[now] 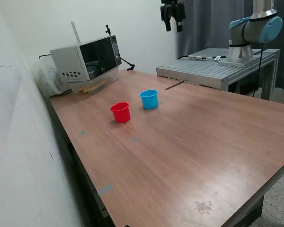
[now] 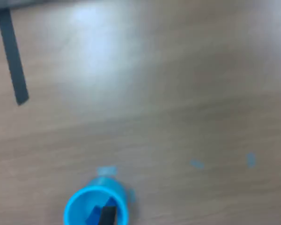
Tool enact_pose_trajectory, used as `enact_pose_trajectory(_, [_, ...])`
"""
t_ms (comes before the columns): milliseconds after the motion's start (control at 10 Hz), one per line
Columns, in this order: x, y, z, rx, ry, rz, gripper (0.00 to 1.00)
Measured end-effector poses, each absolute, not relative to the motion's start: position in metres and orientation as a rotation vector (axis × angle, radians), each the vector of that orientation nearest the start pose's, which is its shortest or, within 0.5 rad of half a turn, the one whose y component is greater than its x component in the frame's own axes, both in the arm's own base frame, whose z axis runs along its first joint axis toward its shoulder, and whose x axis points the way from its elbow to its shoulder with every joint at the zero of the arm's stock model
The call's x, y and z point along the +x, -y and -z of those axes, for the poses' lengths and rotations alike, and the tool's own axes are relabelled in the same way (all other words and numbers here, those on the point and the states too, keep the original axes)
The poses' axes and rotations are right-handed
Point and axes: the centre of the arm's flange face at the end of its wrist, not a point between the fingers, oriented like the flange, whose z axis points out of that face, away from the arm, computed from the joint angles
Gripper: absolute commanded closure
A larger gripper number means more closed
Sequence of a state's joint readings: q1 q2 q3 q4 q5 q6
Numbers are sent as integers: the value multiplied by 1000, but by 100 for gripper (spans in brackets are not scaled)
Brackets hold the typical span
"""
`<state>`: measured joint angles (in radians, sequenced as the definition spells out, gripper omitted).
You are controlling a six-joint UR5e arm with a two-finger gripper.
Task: Place red objects in the red bin, and blue objects in the blue bin.
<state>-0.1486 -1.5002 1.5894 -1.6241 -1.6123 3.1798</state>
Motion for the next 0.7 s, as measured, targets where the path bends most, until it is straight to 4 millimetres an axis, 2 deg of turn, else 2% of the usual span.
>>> enact_pose_trajectory(200, [-484,94,-502,-2022,-2343,-13,0])
enact_pose_trajectory(300, [-464,106,-520,-2042,-2334,-22,0])
enact_pose_trajectory(500, [-441,115,-535,-2062,-2329,-28,0])
enact_pose_trajectory(700, [-432,119,-541,-2076,-2337,-22,0])
